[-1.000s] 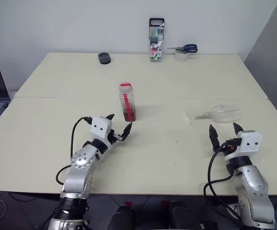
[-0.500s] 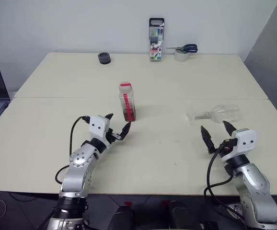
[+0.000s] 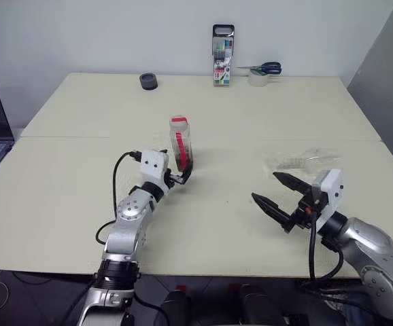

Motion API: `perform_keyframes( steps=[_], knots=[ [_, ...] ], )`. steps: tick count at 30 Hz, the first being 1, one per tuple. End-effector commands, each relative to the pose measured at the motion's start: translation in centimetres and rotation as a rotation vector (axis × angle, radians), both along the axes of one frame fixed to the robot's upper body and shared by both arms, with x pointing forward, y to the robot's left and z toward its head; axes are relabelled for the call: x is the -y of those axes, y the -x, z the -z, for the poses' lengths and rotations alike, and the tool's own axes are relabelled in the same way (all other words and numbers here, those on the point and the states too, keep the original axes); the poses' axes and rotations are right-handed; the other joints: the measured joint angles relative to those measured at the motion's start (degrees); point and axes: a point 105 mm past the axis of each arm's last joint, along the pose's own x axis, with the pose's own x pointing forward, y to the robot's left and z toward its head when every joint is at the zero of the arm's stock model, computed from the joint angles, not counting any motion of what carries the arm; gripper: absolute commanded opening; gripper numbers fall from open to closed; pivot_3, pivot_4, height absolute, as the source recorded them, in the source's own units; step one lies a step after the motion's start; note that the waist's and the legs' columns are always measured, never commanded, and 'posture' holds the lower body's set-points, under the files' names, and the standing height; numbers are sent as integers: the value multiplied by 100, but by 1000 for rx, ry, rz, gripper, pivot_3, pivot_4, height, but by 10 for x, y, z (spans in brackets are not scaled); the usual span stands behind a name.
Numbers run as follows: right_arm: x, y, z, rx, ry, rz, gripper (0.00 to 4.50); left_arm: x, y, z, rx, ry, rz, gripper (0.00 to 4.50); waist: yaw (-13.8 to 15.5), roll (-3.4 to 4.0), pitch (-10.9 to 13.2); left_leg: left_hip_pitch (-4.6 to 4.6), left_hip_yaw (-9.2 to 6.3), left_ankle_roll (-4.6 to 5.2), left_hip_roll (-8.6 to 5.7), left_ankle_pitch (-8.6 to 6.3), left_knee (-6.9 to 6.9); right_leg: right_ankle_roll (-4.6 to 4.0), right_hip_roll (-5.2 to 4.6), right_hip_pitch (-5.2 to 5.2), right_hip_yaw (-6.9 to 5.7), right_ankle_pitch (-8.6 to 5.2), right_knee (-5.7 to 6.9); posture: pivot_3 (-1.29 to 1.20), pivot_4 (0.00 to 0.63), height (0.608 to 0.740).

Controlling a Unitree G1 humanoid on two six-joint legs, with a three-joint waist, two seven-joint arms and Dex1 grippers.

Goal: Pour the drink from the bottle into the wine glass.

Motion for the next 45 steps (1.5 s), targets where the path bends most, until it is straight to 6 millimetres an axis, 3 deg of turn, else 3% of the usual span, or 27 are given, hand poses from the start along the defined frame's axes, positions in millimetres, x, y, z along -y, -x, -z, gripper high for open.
perform_keyframes(
  steps=[1, 9, 19, 26, 38, 45],
  knots=[
    [0, 4, -8, 40, -2, -22, 4500, 1, -7, -9, 35, -3, -36, 4449, 0, -1, 1, 0, 0, 0, 0, 0, 0, 1, 0, 0, 0, 0, 0, 0, 150, 740],
    [1, 5, -3, 27, 5, -38, 4500, 6, -17, -16, 60, -1, -49, 4449, 3, -16, 9, -1, -1, -1, 0, 0, 1, 2, 0, 0, -1, 0, 0, 0, 150, 740],
    [-4, 6, -24, -7, -19, -146, 4500, 19, -23, -32, 84, 6, -26, 4449, 5, -29, 18, -2, -2, -1, -1, 0, 3, 3, 0, 0, -2, 1, 0, 0, 150, 740],
    [-4, 3, -31, -6, 18, -185, 4500, 17, -31, -45, 89, 19, -78, 4449, 5, -38, 23, -5, -1, 0, -2, 0, 4, 3, 0, -1, -2, 2, -1, 0, 150, 740],
    [-12, -11, -61, 165, 90, -210, 4500, 22, -40, -52, 65, 66, -97, 4449, 7, -46, 28, -7, -1, -2, -2, 1, 6, 5, -1, -2, -2, 3, -2, 0, 150, 740],
    [-12, -15, -65, 183, 94, -210, 4500, 24, -43, -56, 75, 45, -114, 4449, 8, -48, 29, -9, -2, -4, -3, 2, 6, 5, -4, -2, -3, 3, -2, 0, 150, 740]
  ],
)
